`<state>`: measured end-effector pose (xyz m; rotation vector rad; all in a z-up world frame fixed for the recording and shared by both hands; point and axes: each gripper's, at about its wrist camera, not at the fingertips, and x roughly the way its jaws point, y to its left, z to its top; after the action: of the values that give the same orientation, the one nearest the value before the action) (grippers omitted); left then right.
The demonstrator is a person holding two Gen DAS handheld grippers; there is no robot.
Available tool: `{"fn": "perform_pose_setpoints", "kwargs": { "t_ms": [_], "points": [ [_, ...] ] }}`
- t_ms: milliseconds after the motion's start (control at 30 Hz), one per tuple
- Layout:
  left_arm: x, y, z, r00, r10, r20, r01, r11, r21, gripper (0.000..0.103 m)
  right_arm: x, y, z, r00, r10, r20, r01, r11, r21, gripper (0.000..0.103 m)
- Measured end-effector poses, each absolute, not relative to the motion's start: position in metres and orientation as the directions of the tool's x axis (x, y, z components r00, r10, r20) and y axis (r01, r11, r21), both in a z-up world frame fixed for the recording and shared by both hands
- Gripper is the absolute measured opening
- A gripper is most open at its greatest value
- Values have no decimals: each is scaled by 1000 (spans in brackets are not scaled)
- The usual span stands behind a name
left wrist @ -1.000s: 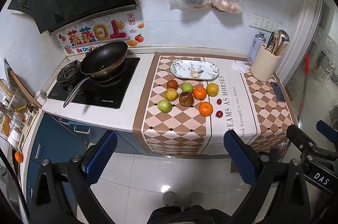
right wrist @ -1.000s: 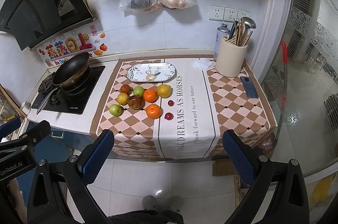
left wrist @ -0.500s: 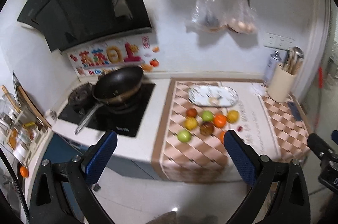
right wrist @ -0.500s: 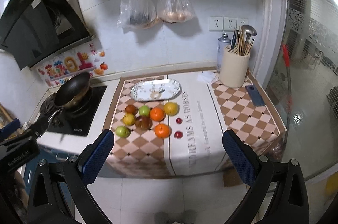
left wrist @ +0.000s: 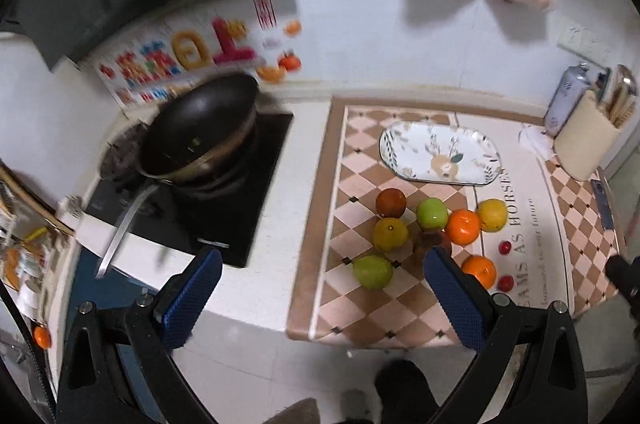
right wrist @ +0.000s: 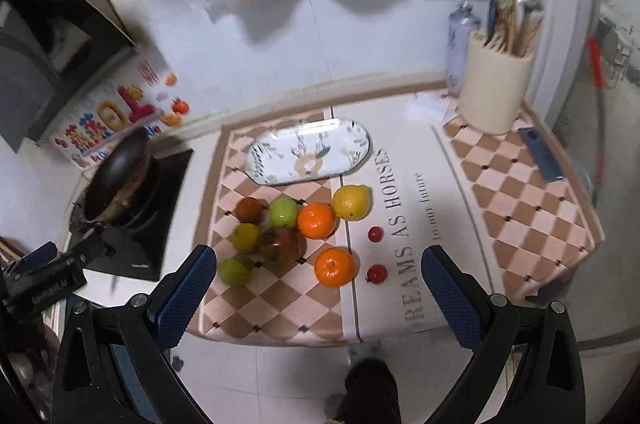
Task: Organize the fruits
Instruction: 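Grasp the yellow lemon with the right tool while the left tool grasps the dark orange fruit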
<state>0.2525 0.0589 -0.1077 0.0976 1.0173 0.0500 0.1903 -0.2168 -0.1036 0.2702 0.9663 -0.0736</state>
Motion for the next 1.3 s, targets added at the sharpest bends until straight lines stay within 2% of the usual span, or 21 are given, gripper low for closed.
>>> {"fn": "perform_pose_setpoints", "kwargs": {
  "t_ms": [200, 300, 367, 533, 633, 667, 700, 767, 800, 833, 933, 1167, 1233, 1300],
  "points": [
    [353, 45, -193, 289, 37, -957, -11, 999, 35, 103, 286, -245, -191, 429, 136, -893, 196, 951, 239, 103],
    [394, 31, -236, 172, 8, -985, -8, 1000, 7, 99, 331, -261, -235, 349, 190, -918, 213, 938, 275, 103],
    [415, 22, -260, 110, 0, -994, 0, 1000, 0, 90, 352, -272, -260, 303, 232, -924, 226, 924, 307, 101],
    [457, 6, -317, -10, -14, -1000, 1, 1000, -14, 87, 393, -288, -316, 195, 316, -929, 264, 895, 360, 94],
    [468, 1, -340, -61, -23, -998, -1, 1000, -23, 87, 409, -290, -342, 138, 358, -924, 288, 878, 383, 94],
    [470, 0, -348, -78, -34, -996, -6, 999, -34, 83, 413, -290, -351, 121, 368, -922, 297, 873, 387, 94],
    [471, 0, -353, -88, -54, -995, -14, 998, -53, 80, 416, -291, -357, 109, 377, -920, 303, 869, 392, 94],
    [472, 2, -361, -110, -97, -989, -38, 995, -93, 66, 421, -290, -368, 84, 394, -915, 315, 861, 399, 94],
    [472, 2, -364, -116, -112, -987, -45, 993, -107, 62, 422, -290, -372, 75, 397, -915, 318, 860, 399, 92],
    [472, 1, -367, -121, -119, -985, -44, 992, -114, 56, 425, -289, -377, 64, 402, -913, 321, 858, 400, 85],
    [471, -2, -374, -126, -104, -987, -27, 994, -102, 55, 428, -286, -390, 25, 414, -910, 336, 854, 397, 76],
    [473, -3, -369, -114, -84, -990, 27, 996, -88, 51, 434, -280, -402, -8, 394, -919, 349, 862, 367, 75],
    [473, 2, -367, -110, -79, -991, 28, 996, -83, 51, 435, -279, -403, -6, 387, -922, 353, 863, 361, 67],
    [470, -5, -371, -107, -74, -992, 35, 996, -78, 51, 434, -279, -402, -9, 373, -928, 351, 870, 346, 67]
  ]
}}
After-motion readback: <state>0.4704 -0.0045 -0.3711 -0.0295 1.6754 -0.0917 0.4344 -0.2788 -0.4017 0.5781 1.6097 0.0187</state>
